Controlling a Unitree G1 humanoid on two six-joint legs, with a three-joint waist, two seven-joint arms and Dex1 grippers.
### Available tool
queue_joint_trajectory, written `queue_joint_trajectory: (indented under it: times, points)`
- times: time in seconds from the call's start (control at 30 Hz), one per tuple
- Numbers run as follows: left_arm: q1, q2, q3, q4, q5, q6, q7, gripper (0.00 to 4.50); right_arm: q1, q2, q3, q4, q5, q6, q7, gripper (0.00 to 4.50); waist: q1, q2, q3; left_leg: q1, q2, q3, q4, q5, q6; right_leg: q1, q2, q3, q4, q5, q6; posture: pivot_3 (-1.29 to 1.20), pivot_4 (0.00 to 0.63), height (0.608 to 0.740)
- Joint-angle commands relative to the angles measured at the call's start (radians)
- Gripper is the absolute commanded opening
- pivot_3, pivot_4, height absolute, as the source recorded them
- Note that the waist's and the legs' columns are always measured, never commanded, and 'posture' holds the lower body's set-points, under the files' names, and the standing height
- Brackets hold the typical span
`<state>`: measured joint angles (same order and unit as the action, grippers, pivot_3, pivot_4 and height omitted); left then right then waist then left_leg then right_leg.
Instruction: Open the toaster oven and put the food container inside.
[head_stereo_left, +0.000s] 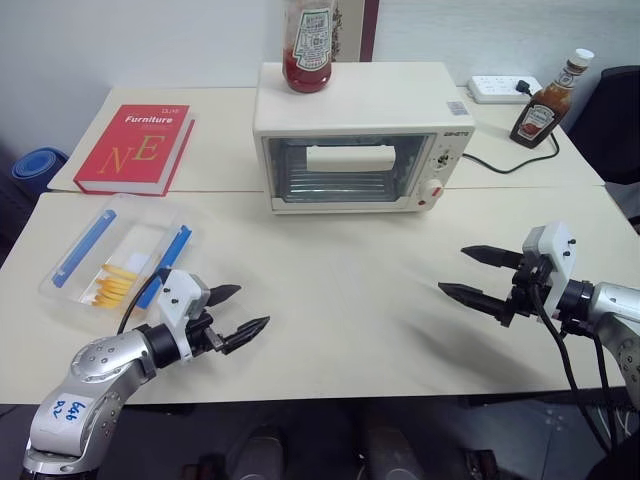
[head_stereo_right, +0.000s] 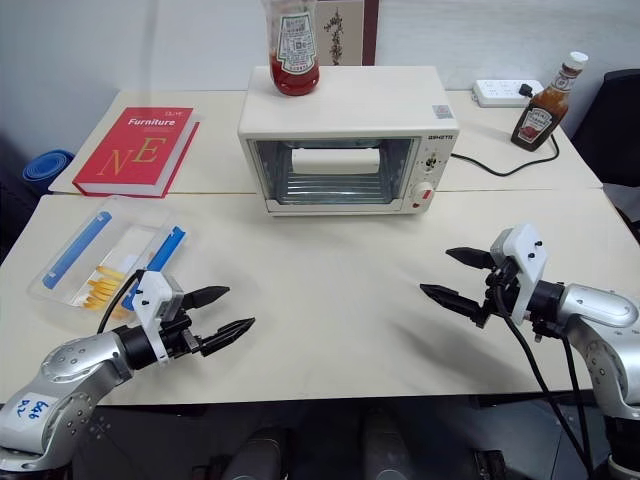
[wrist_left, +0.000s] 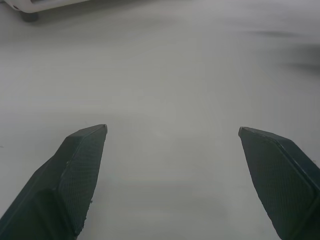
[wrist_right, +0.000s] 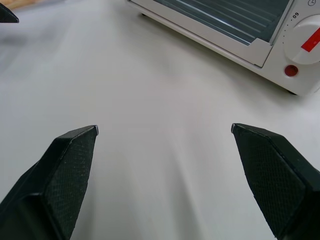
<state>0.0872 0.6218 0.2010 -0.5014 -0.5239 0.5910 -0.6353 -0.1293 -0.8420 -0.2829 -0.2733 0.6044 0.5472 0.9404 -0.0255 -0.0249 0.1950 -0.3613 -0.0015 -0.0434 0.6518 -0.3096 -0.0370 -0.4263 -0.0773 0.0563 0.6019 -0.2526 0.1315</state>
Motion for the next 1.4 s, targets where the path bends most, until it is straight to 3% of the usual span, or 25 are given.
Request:
queue_joint_trajectory:
  times: [0.03, 0.43, 0.67, 0.9, 1.2, 1.4]
  points:
    - [0.003, -0.003, 0.01, -0.035, -0.012, -0.007, 0.002, 4.5, -0.02, -0.005, -0.012, -0.024, 0.01, -0.002, -0.001, 4.47, 0.0, 0.0, 0.0, 0.0, 0.0, 0.0, 0.0, 0.0, 0.0, 0.0, 0.0, 0.0, 0.0, 0.0, 0.0, 0.0, 0.15, 0.74]
    - [-0.03, -0.026, 0.041, -0.039, -0.06, 0.061, 0.051, 4.5, -0.07, 0.036, -0.007, -0.032, 0.073, 0.073, -0.041, 4.47, -0.001, 0.0, 0.0, 0.0, 0.0, 0.0, 0.0, 0.0, 0.0, 0.0, 0.0, 0.0, 0.0, 0.0, 0.0, 0.0, 0.15, 0.74]
    - [-0.19, 0.04, 0.124, -0.087, -0.304, 0.192, 0.013, 4.5, -0.3, 0.134, 0.067, 0.072, 0.092, 0.115, -0.081, 4.47, -0.002, 0.0, 0.0, 0.0, 0.0, 0.0, 0.001, 0.0, 0.0, 0.0, 0.0, 0.0, 0.002, 0.0, 0.0, 0.0, 0.15, 0.74]
    - [-0.419, 0.146, 0.161, -0.055, -0.479, 0.283, 0.015, 4.5, -0.562, 0.243, 0.193, 0.342, -0.047, 0.022, -0.099, 4.47, -0.004, 0.0, 0.0, -0.001, 0.0, 0.0, 0.0, 0.0, 0.0, -0.002, 0.0, 0.0, 0.002, 0.0, 0.0, 0.0, 0.15, 0.74]
    - [-0.482, 0.216, 0.104, -0.063, -0.434, 0.263, 0.0, 4.5, -0.771, 0.329, 0.257, 0.595, -0.139, -0.091, 0.006, 4.47, -0.005, 0.0, 0.001, -0.009, 0.0, 0.0, 0.0, 0.001, -0.002, -0.01, 0.0, 0.0, 0.005, 0.001, 0.001, 0.0, 0.15, 0.74]
    - [-0.488, 0.204, 0.07, -0.02, -0.344, 0.207, 0.005, 4.5, -0.737, 0.327, 0.269, 0.459, -0.092, -0.062, 0.113, 4.47, -0.004, 0.0, 0.001, -0.01, 0.0, 0.0, 0.0, 0.001, -0.003, -0.012, 0.0, 0.0, 0.006, 0.001, 0.001, 0.0, 0.15, 0.74]
